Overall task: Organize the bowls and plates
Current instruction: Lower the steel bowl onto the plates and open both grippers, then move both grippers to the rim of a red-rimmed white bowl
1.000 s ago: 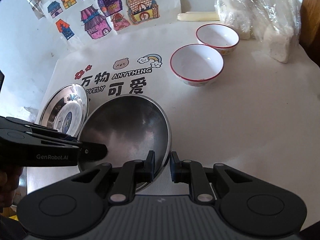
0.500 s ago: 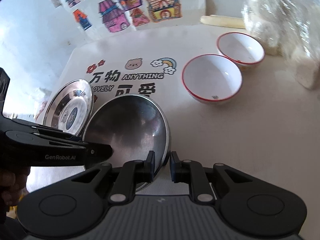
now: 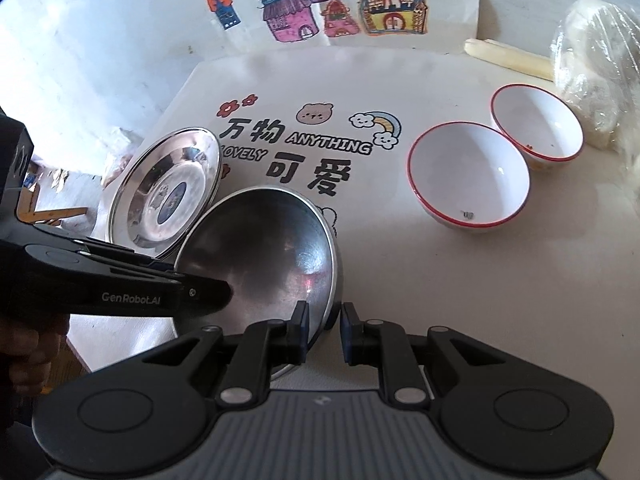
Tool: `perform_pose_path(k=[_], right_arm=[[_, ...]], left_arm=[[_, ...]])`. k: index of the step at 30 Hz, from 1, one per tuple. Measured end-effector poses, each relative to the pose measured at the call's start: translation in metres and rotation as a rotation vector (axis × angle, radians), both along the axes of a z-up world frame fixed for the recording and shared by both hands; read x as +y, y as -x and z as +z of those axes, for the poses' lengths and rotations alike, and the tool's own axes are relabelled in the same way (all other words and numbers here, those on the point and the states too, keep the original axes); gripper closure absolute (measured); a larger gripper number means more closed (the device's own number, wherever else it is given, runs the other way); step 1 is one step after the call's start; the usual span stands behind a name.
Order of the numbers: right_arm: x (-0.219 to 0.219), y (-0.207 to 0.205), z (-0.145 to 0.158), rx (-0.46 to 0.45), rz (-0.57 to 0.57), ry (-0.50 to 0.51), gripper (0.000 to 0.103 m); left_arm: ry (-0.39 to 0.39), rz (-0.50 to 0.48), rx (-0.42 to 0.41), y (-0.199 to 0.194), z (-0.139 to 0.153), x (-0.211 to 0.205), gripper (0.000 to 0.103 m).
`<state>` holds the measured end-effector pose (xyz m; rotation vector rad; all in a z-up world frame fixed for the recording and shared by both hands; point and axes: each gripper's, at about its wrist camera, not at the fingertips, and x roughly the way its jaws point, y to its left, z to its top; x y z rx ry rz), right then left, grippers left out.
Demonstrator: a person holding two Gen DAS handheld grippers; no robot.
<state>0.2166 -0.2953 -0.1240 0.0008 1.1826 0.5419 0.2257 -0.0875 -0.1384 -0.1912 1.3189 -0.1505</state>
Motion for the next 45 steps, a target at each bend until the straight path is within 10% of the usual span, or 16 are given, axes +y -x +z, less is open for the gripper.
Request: perform_pose_path(k=[18, 25, 36, 45], right_arm=[[-0.024, 0.0, 0.016, -0.032, 0.033, -0.013, 0.072], [-0.049, -0.006, 0.031, -0.066, -0.031, -0.032, 0.048], [-0.096, -0.006, 0.033, -0.054, -0.204, -0.052, 0.001], [-0.119, -0.001, 0.03, -0.074, -0.285, -0.054, 0.0]], left_arm=[[-0.046, 0.125, -0.113, 0.019, 0.046, 0.01, 0.028], [-0.08, 0.144, -0.225, 0.011, 0.066, -0.001, 0.004], [-0.014, 0.046, -0.209, -0.01, 0.067, -0.036, 0.001], [-0.015, -0.019, -0.289, -0.019, 0.065, -0.062, 0.001]])
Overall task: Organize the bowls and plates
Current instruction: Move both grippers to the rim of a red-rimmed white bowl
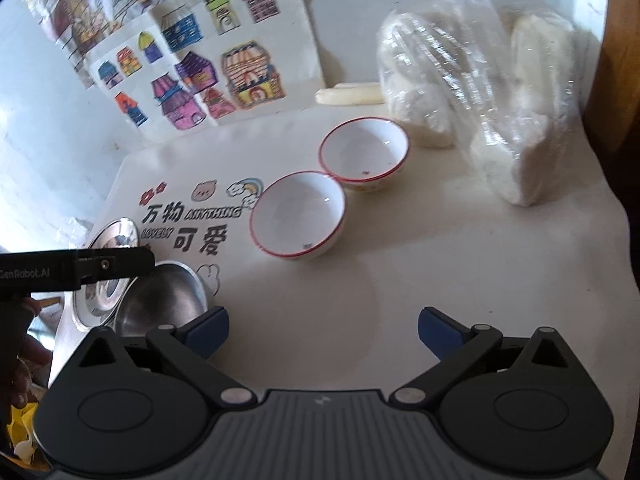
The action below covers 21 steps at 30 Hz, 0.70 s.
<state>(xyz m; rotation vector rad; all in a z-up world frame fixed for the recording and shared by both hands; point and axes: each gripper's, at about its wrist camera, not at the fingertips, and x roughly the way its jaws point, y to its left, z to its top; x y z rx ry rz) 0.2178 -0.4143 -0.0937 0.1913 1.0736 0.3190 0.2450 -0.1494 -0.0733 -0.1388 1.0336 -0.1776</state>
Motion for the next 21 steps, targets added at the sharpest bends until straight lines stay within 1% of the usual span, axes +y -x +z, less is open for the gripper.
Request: perform_pose_path(k=[3, 6, 9, 12, 15, 19, 21], right_arm=[[-0.004, -0.003, -0.004, 0.019, -0.023, 0.002, 0.0], [-0.008, -0.004, -0.008, 0.03, -0.037, 0.009, 0.0], [-0.013, -0.004, -0.012, 0.033, -0.056, 0.013, 0.0], [-0.017, -0.005, -0.016, 0.03, -0.091, 0.012, 0.0], [-0.019, -0.008, -0.019, 0.027, -0.101, 0.001, 0.0], [-0.017, -0.018, -0.023, 0.015, -0.091, -0.002, 0.0], [-0.012, -0.022, -0.026, -0.008, -0.075, 0.03, 0.0]], left_arm=[[0.053, -0.026, 0.0, -0.008, -0.005, -0.008, 0.001], [0.043, -0.058, -0.004, -0.017, -0.006, -0.018, 0.001], [0.043, -0.064, 0.01, -0.027, -0.012, -0.024, 0.001], [0.02, -0.073, 0.003, -0.037, -0.014, -0.031, 0.001], [-0.003, -0.084, 0.003, -0.048, -0.019, -0.038, 0.001], [-0.036, -0.092, 0.033, -0.066, -0.033, -0.047, 0.001], [-0.046, -0.095, 0.04, -0.074, -0.04, -0.05, 0.001]])
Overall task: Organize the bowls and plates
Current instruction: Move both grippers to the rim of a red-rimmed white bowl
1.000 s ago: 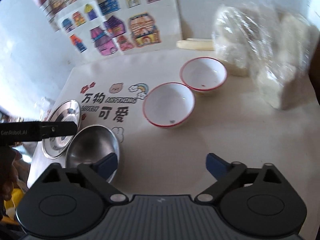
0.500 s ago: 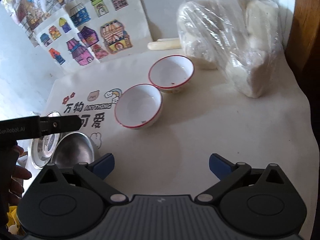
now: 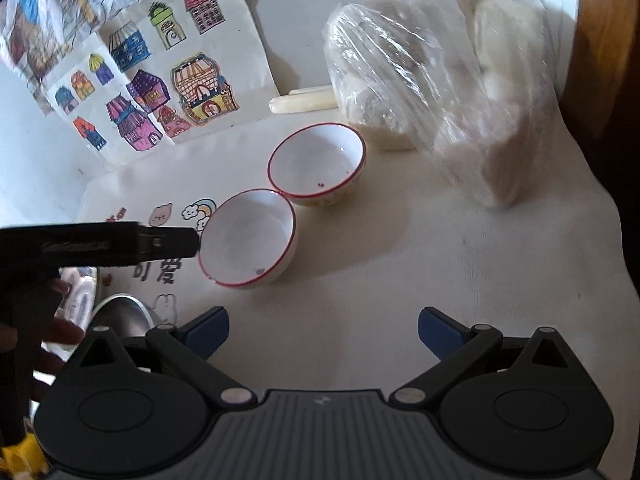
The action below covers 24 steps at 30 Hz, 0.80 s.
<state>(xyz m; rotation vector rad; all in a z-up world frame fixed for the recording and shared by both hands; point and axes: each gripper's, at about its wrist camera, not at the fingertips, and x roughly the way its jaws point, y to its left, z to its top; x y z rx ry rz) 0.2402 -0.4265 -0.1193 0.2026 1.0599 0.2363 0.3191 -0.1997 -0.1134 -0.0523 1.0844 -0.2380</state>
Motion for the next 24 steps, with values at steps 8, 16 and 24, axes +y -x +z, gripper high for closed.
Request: perform_pose_path(k=[8, 16, 24], right_arm=[[0.01, -0.014, -0.006, -0.038, 0.03, 0.049, 0.0], [0.006, -0.025, -0.009, -0.054, 0.007, 0.06, 0.0], [0.009, -0.04, -0.012, -0.065, 0.01, 0.047, 0.0]], left_arm=[[-0.047, 0.021, 0.011, -0.02, -0.015, 0.0, 0.001], [-0.076, 0.038, 0.054, -0.031, -0.026, 0.005, 0.001], [-0.071, 0.064, 0.125, -0.04, -0.041, 0.01, 0.001]])
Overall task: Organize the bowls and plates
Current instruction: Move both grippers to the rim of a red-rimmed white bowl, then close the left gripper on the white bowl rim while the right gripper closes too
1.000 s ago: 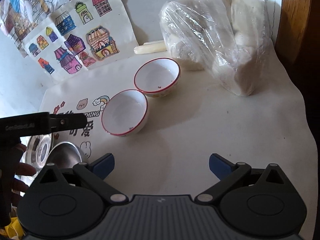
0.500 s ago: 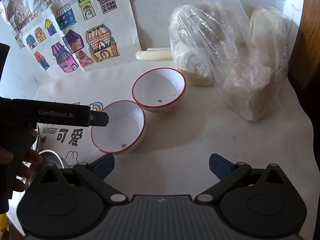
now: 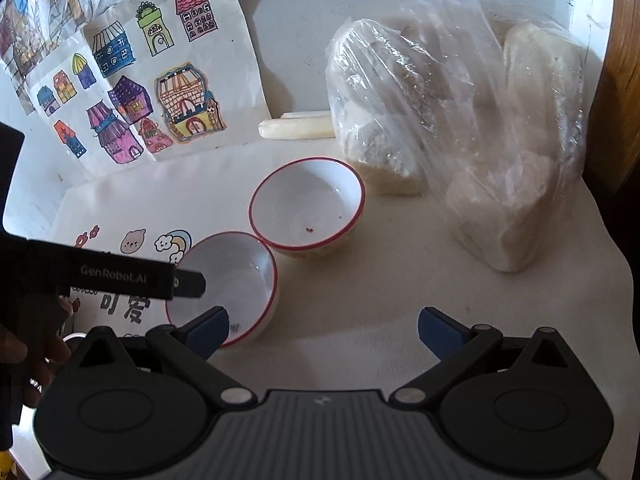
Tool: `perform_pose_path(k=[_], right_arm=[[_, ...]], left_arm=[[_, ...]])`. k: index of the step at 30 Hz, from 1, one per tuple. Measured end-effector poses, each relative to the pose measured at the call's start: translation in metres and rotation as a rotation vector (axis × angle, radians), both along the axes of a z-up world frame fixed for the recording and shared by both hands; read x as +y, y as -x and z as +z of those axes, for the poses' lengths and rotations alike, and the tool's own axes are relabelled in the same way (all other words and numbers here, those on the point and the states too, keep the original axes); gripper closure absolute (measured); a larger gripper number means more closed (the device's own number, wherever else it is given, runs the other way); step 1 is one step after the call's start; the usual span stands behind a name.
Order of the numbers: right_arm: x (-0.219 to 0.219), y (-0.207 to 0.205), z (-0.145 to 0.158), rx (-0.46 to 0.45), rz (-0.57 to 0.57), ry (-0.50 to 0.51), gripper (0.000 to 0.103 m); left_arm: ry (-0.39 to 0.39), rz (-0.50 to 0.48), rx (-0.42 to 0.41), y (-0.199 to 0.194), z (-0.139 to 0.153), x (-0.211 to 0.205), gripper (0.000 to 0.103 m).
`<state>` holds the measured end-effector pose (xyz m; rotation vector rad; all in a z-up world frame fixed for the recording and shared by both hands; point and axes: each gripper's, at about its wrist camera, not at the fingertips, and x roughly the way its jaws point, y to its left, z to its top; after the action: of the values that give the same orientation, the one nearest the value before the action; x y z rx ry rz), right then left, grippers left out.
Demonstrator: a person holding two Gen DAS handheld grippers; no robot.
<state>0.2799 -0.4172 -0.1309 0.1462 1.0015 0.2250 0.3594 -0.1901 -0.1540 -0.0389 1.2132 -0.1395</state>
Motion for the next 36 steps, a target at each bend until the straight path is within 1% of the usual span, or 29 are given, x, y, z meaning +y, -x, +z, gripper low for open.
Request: perform_pose_path(k=[7, 11, 16, 20, 22, 24, 26, 28, 29, 31, 32, 33, 34, 36], right_arm=[[0.003, -0.007, -0.007, 0.007, 0.022, 0.012, 0.0], [0.002, -0.008, -0.011, 0.001, 0.033, 0.018, 0.0], [0.006, -0.004, -0.008, -0.07, 0.103, 0.071, 0.0], [0.005, -0.007, -0.007, -0.072, 0.123, 0.058, 0.0], [0.005, -0.008, -0.007, -0.073, 0.128, 0.042, 0.0], [0.006, -0.01, -0.007, -0.075, 0.136, 0.021, 0.002], [0.009, -0.011, -0.008, -0.076, 0.145, 0.012, 0.006], [0.013, -0.013, -0.008, -0.072, 0.151, 0.013, 0.012], [0.014, -0.013, -0.008, -0.071, 0.152, 0.011, 0.014], [0.017, -0.014, -0.009, -0.071, 0.151, 0.008, 0.019], [0.018, -0.014, -0.009, -0.07, 0.154, 0.006, 0.02], [0.019, -0.015, -0.01, -0.067, 0.157, 0.0, 0.022], [0.02, -0.015, -0.011, -0.066, 0.16, -0.007, 0.025], [0.021, -0.015, -0.011, -0.064, 0.164, -0.02, 0.03]], left_arm=[[-0.013, -0.003, 0.0, 0.003, 0.001, -0.001, 0.001], [-0.052, 0.017, 0.007, 0.003, 0.003, -0.004, 0.002], [-0.085, 0.023, 0.0, 0.003, 0.003, -0.006, 0.008], [-0.083, 0.036, -0.001, 0.004, 0.005, -0.005, 0.011], [-0.067, 0.033, -0.007, 0.006, 0.006, -0.005, 0.02], [-0.058, 0.026, -0.014, 0.006, 0.008, -0.007, 0.024], [-0.053, 0.018, -0.019, 0.008, 0.008, -0.008, 0.028], [-0.04, 0.013, -0.019, 0.008, 0.009, -0.01, 0.035], [-0.031, 0.011, -0.02, 0.009, 0.009, -0.01, 0.037], [-0.01, 0.008, -0.017, 0.009, 0.01, -0.01, 0.047], [0.005, 0.003, -0.018, 0.009, 0.01, -0.01, 0.05], [0.024, -0.007, -0.02, 0.01, 0.011, -0.01, 0.059], [0.041, -0.017, -0.02, 0.01, 0.011, -0.01, 0.064], [0.059, -0.029, -0.023, 0.012, 0.01, -0.009, 0.068]])
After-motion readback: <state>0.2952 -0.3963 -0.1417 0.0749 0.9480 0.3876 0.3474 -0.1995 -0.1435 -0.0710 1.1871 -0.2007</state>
